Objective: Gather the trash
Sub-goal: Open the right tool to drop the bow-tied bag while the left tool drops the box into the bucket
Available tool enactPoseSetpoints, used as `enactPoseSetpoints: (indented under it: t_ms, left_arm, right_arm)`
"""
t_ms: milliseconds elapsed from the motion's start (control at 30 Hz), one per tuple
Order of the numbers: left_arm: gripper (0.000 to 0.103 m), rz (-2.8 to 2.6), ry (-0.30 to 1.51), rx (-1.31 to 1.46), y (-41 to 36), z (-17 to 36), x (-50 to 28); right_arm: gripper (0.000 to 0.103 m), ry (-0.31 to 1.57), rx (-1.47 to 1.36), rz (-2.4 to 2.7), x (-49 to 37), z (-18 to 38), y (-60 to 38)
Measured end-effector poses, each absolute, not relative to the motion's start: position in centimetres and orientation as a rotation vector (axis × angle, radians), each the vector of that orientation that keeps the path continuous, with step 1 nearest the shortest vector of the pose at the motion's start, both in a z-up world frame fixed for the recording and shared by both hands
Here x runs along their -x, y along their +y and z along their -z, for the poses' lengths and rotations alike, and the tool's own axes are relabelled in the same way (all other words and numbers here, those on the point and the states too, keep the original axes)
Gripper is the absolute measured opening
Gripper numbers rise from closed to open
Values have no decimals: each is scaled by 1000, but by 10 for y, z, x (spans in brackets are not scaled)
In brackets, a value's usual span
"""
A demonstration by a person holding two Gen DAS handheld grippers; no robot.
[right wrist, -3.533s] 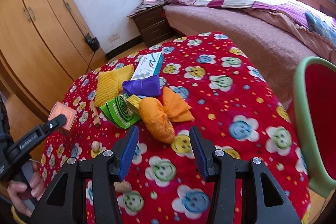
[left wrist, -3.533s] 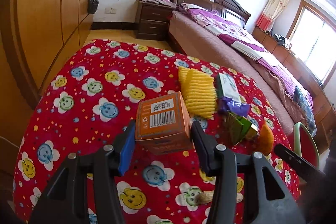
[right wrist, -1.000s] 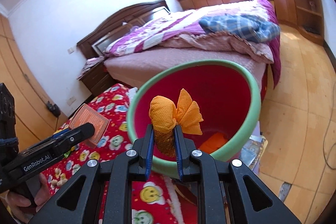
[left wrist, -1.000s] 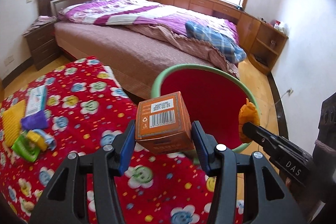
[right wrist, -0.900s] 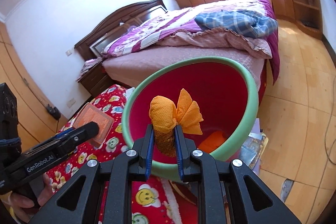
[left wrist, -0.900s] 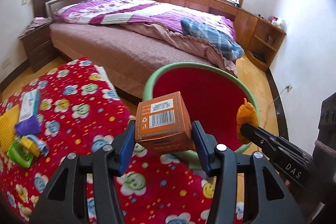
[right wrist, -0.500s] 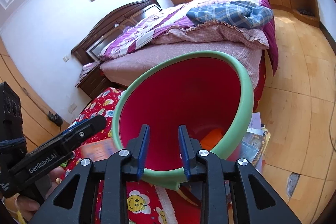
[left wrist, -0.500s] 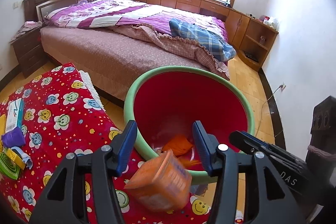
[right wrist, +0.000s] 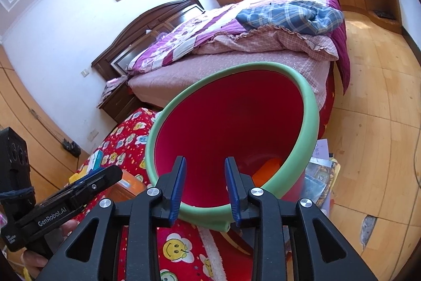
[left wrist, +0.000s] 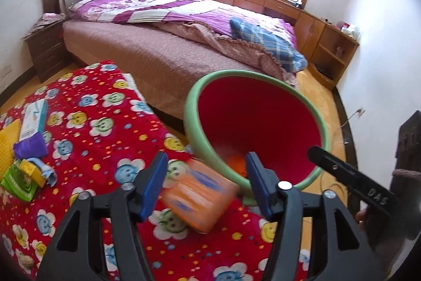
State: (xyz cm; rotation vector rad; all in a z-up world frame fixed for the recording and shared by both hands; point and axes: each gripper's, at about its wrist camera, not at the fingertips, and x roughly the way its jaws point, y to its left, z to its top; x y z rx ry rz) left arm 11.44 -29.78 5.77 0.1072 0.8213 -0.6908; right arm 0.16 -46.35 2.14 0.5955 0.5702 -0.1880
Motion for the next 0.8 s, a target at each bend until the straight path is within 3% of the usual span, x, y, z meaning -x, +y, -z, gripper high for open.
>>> enactPoseSetpoints:
  t_ms: [500,600,800]
  left_arm:
    - [70,746,935,-90,-300,-29,-110]
    - [63,749,949,-91,-301,-24,-108]
    - [62,812,885,-70,-301,-39,-101]
  right_arm:
    - [32,559,-602,198,4,-24,-467]
    - [32,557,-599,196,5,-25,-467]
    - [32,545,-606,198,8,-26,-471]
